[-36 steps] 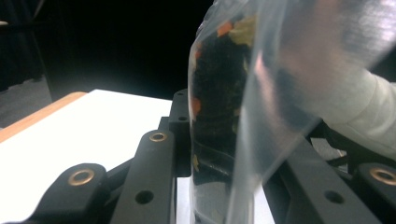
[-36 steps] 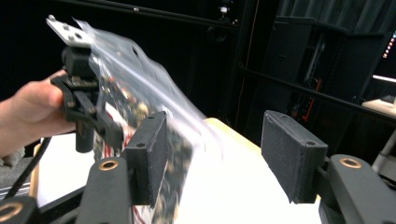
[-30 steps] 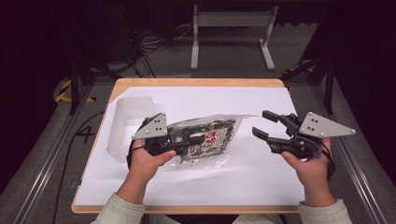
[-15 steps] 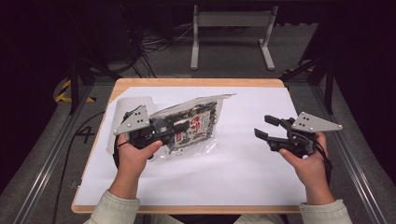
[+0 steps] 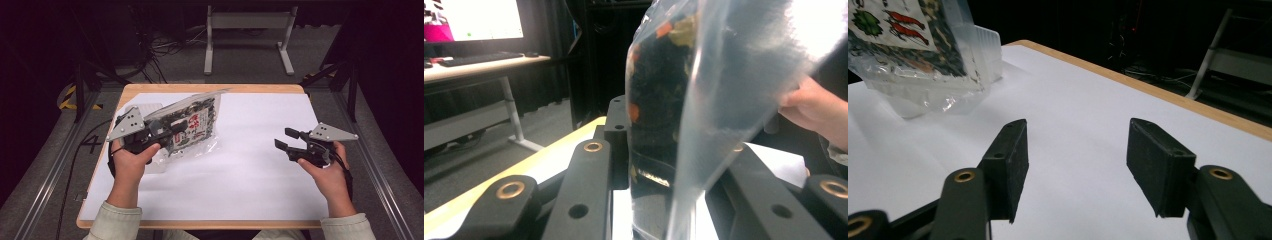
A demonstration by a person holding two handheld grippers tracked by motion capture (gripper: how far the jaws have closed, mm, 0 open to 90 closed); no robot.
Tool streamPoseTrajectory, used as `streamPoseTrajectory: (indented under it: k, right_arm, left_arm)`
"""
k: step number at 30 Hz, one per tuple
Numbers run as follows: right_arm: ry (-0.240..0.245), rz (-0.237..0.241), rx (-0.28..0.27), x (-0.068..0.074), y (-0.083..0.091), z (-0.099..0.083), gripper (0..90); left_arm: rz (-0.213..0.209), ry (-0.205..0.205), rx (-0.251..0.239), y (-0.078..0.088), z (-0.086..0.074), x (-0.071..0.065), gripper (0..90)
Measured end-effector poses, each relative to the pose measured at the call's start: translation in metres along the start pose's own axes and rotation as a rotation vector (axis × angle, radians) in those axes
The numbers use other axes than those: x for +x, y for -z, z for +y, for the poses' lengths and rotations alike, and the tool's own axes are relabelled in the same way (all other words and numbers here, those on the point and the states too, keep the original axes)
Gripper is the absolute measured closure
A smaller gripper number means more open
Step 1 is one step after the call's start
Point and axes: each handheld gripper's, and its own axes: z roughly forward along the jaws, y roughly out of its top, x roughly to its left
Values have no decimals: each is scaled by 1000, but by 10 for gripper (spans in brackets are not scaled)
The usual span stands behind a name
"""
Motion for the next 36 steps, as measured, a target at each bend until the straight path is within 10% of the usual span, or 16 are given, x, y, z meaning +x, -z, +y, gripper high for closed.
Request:
streamPoseTrajectory:
  k: [12,24,36]
  right_arm:
    - [-46,36,48,-8,-7,-12,448]
    - [-67,48,47,-9,-10,-15,444]
    - [-66,62,53,-7,-15,-17,441]
  left_arm:
    - [68,0,-86,25,2,13,720]
    - [191,-55,-73,37,3,17,720]
    - [194,-51,-75,47,0,29,719]
